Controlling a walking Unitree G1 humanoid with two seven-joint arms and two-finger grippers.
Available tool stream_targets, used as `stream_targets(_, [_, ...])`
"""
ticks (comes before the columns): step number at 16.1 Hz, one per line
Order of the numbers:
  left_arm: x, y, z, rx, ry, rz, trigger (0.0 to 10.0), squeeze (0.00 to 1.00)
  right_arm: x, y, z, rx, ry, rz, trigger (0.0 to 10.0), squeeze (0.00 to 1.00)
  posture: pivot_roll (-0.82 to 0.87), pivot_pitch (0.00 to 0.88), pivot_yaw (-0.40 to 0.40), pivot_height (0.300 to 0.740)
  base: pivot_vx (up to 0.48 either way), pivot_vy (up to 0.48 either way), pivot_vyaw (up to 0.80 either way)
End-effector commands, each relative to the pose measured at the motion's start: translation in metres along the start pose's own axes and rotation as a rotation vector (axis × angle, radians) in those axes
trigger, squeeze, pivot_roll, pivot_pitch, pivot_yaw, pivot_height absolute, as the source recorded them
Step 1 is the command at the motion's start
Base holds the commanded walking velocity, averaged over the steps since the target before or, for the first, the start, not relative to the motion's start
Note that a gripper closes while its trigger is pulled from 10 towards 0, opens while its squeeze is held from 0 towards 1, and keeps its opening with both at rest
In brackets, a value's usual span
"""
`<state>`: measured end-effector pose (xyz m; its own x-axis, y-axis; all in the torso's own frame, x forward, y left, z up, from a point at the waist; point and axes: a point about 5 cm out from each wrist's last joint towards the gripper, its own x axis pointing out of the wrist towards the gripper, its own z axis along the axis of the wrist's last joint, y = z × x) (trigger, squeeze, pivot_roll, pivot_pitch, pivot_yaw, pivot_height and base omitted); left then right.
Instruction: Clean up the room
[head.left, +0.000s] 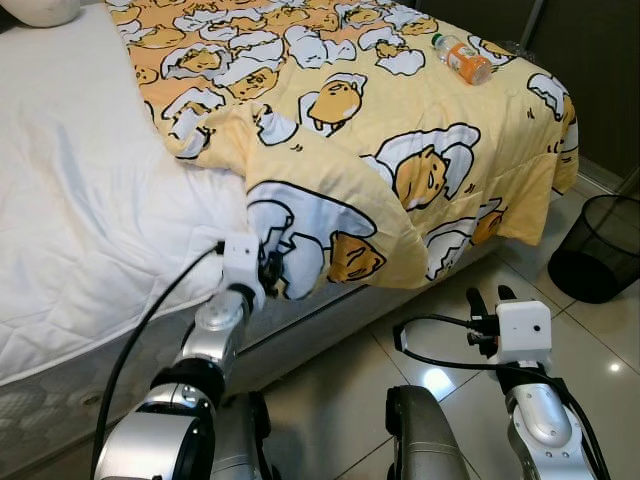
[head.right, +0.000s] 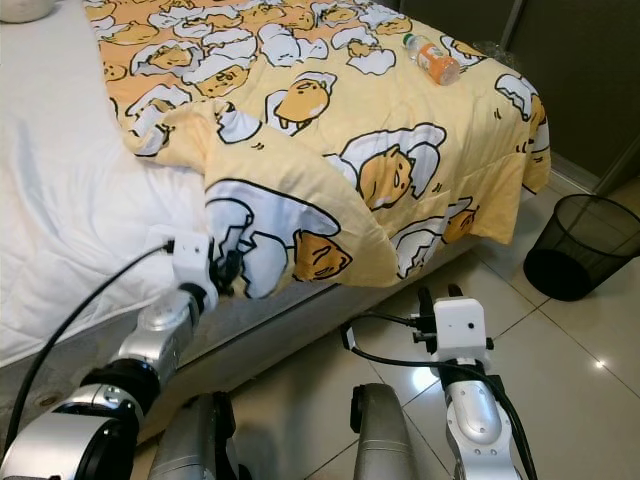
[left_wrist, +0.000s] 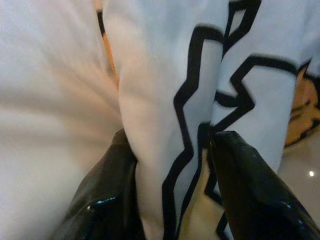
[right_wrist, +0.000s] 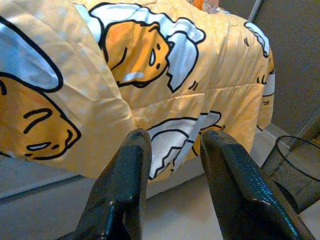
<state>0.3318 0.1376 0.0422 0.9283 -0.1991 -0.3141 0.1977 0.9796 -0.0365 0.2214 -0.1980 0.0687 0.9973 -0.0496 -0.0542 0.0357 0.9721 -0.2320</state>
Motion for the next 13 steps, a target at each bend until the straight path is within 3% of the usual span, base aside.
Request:
stream_targets(1, [-0.001,-0.003,-0.004,0.029,0.018,-0.018,0.0,0.0,0.001,0.003,-0.002,0.001,0.004,0.008,10.0,0.0,-0.25,0.002,0.055,0.595,0.0,0.0,0.0])
stream_targets(3, [0.0,0.002,-0.002,0.127,0.026,0.029,0.0,0.0,0.003,0.002,-0.002,-0.002,0.004,0.011,10.0,0.0,-0.25,0.0,0.055,0.595,0.0,0.0,0.0])
stream_targets(4, [0.001,0.006,0.0,0.156,0.028,0.068,10.0,0.0,0.004,0.002,-0.003,-0.004,0.004,0.013,10.0,0.0,-0.25,0.0,0.055,0.595,0.0,0.0,0.0])
stream_targets(13, [-0.001,0.008,0.001,0.198,0.005,0.118,10.0,0.0,0.006,0.004,-0.006,-0.008,0.009,0.023,10.0,0.0,-0.24,0.0,0.053,0.595,0.0,0.0,0.0])
